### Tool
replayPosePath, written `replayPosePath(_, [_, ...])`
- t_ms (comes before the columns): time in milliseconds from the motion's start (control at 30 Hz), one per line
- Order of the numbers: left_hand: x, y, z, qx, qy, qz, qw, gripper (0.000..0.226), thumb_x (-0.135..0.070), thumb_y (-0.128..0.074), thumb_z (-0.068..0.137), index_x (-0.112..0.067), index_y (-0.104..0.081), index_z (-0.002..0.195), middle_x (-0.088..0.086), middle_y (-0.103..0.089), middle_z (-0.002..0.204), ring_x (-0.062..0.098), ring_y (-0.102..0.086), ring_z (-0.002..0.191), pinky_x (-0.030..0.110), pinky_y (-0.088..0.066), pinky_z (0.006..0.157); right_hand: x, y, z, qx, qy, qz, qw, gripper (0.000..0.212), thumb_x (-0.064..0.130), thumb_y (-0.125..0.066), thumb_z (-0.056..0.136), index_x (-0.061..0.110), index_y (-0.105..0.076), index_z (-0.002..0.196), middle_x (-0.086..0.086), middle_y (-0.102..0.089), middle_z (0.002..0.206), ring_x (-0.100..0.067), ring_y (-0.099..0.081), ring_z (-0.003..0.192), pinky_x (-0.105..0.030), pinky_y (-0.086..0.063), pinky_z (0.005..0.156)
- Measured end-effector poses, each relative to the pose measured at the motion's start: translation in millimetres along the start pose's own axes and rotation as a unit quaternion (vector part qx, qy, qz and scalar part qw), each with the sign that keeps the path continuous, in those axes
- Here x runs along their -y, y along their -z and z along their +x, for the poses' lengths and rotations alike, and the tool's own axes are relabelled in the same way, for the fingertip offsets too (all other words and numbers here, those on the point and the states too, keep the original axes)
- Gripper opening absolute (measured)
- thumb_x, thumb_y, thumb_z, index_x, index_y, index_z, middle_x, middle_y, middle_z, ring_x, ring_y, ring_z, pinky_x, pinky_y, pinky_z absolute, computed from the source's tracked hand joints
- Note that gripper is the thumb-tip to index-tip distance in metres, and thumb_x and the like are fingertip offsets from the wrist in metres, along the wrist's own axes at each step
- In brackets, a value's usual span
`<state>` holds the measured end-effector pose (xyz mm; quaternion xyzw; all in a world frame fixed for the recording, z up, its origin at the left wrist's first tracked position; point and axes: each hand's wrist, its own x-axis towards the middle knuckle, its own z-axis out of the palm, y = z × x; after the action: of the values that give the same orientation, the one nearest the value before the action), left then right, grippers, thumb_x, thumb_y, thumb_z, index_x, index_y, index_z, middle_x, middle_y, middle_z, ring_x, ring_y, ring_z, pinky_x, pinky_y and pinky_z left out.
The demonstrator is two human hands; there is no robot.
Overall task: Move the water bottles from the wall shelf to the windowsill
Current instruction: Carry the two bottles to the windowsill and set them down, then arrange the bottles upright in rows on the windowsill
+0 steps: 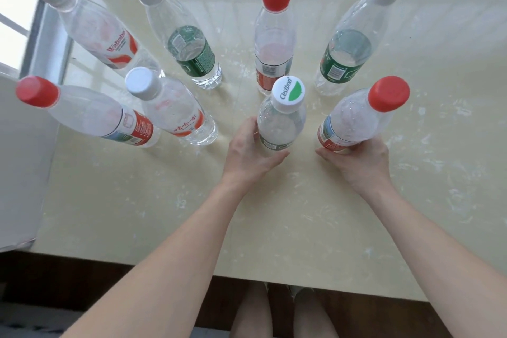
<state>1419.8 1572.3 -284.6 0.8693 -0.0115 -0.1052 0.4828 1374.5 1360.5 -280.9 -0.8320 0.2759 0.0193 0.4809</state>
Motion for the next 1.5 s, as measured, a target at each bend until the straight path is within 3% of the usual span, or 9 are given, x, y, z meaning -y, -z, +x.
replayPosePath(100, [2,-1,-1,-0.002,-0.013,0.009,1.000,0.063,-0.022,-0.091,0.063,-0.014,-0.058,0.116,-0.011,-0.056,0.102,0.013,-0.057,0.101,0.025,-0.048,0.089,-1,1,-1,0.000,0.010,-0.001,1.000,0.062,0.018,-0.094,0.061,0.014,-0.064,0.115,0.006,-0.066,0.104,-0.008,-0.059,0.095,0.001,-0.036,0.072])
replayPosePath(233, [10,2,-12,0.009,0.008,0.014,1.000,0.081,-0.027,-0.090,0.063,-0.014,-0.050,0.131,-0.006,-0.058,0.122,0.012,-0.056,0.115,0.030,-0.047,0.101,-4,9,-10,0.006,0.007,-0.023,1.000,0.057,0.017,-0.091,0.064,0.025,-0.056,0.109,-0.001,-0.064,0.113,-0.019,-0.060,0.099,-0.028,-0.046,0.084])
replayPosePath(367, [2,31,-48,0.019,0.049,0.033,0.998,0.084,-0.029,-0.087,0.068,-0.023,-0.042,0.139,-0.016,-0.048,0.137,0.005,-0.049,0.120,0.022,-0.042,0.103,-20,27,-50,-0.010,-0.034,-0.069,0.997,0.079,0.015,-0.089,0.068,0.017,-0.052,0.137,-0.002,-0.060,0.128,-0.019,-0.060,0.109,-0.039,-0.049,0.100])
replayPosePath(433, [2,58,-73,0.013,0.073,0.067,0.995,0.078,-0.033,-0.085,0.071,-0.026,-0.044,0.137,-0.019,-0.049,0.132,0.005,-0.050,0.113,0.024,-0.043,0.098,-25,28,-83,-0.006,-0.052,-0.095,0.994,0.076,0.016,-0.089,0.068,0.015,-0.054,0.135,-0.004,-0.061,0.125,-0.024,-0.062,0.112,-0.045,-0.049,0.102])
replayPosePath(700, [53,196,-128,-0.022,0.139,0.202,0.969,0.063,-0.044,-0.076,0.079,-0.026,-0.049,0.133,-0.005,-0.057,0.129,0.020,-0.055,0.119,0.031,-0.044,0.093,49,-50,-174,0.102,0.011,-0.103,0.989,0.058,0.025,-0.087,0.074,0.019,-0.062,0.126,0.008,-0.058,0.114,-0.021,-0.060,0.110,-0.038,-0.049,0.097])
replayPosePath(967, [61,288,-72,-0.076,0.051,0.066,0.994,0.080,-0.034,-0.086,0.070,-0.022,-0.045,0.137,-0.003,-0.053,0.131,0.009,-0.052,0.120,0.029,-0.045,0.099,161,-115,-146,0.063,0.088,0.021,0.994,0.082,0.023,-0.088,0.072,0.024,-0.047,0.143,0.015,-0.054,0.136,0.000,-0.050,0.127,-0.023,-0.043,0.102])
replayPosePath(1233, [38,296,-3,0.029,-0.023,-0.014,0.999,0.099,-0.030,-0.092,0.062,-0.027,-0.036,0.144,-0.013,-0.044,0.142,-0.004,-0.046,0.125,0.022,-0.043,0.098,203,-129,-89,0.093,0.099,0.049,0.990,0.104,0.018,-0.089,0.070,0.037,-0.029,0.152,0.014,-0.040,0.153,-0.003,-0.038,0.140,-0.030,-0.038,0.107])
replayPosePath(1367, [34,294,15,0.068,-0.050,0.007,0.996,0.088,-0.025,-0.091,0.064,-0.030,-0.043,0.138,-0.018,-0.053,0.132,-0.004,-0.049,0.120,0.018,-0.044,0.095,209,-124,-67,0.190,0.136,0.027,0.972,0.096,0.006,-0.085,0.071,0.038,-0.038,0.148,0.016,-0.043,0.148,0.001,-0.037,0.138,-0.036,-0.038,0.112])
replayPosePath(1500, [35,293,21,0.079,-0.067,0.025,0.994,0.070,-0.026,-0.089,0.067,-0.026,-0.054,0.127,-0.018,-0.061,0.118,-0.002,-0.054,0.112,0.026,-0.050,0.094,207,-126,-60,0.220,0.147,0.003,0.964,0.076,0.009,-0.082,0.070,0.038,-0.052,0.133,0.016,-0.057,0.125,-0.014,-0.053,0.122,-0.051,-0.046,0.107])
